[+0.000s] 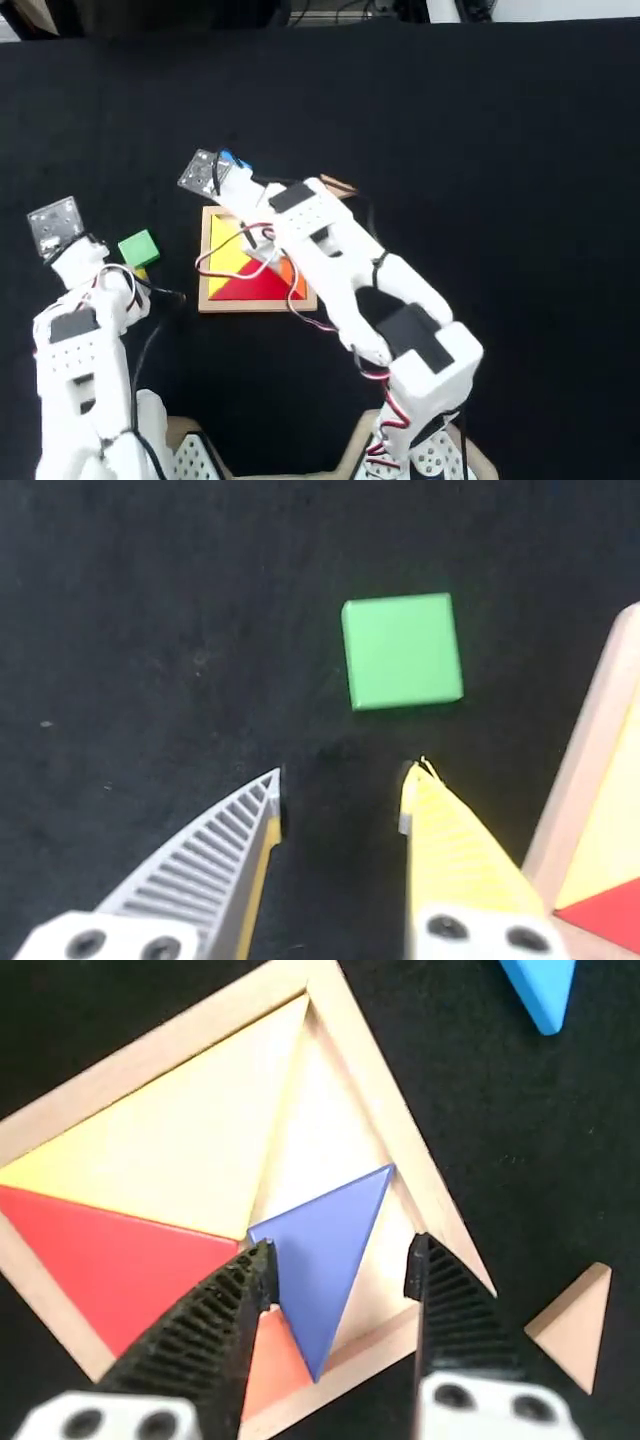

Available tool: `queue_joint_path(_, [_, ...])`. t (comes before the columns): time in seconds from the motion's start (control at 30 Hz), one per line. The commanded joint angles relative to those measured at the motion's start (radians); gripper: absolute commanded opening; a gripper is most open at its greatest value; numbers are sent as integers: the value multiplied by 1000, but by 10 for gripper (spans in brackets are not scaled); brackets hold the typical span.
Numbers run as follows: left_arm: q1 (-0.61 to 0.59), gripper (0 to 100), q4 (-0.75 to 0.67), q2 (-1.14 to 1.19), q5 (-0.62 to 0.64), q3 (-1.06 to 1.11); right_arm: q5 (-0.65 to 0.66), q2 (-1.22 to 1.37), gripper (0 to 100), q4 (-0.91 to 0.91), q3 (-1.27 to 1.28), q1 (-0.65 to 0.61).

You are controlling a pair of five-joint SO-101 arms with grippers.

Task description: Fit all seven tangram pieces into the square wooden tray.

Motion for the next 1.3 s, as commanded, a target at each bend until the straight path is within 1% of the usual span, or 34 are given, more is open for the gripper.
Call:
queue_joint_path(0.0, [12,200,-60,123,9,-73,12,7,214,25,-77,3])
queue_joint_path(0.1, [12,199,-54,173,9,-111,28,8,216,55,-64,8])
queue_joint_path(0.23, [12,199,-58,181,9,-111,157,7,232,89,-28,8])
queue_joint_path(0.33, [12,199,-60,181,9,-111,219,5,253,84,-24,8])
queue_joint_path(0.5, [12,199,-60,181,9,-111,333,15,252,84,-16,9])
queue_joint_path(0.73, [12,199,-60,181,9,-111,371,87,253,80,-30,25])
queue_joint_path(0.83, [12,199,-60,181,9,-111,371,125,253,34,-30,25])
queue_joint_path(1.03, [12,199,-60,181,9,-111,370,116,250,-9,-28,25])
queue_joint_path(1.13, [12,199,-60,181,9,-111,381,117,208,-20,-31,25])
queue_joint_path(1.27, [12,199,-60,181,9,-111,453,117,114,-44,-35,26])
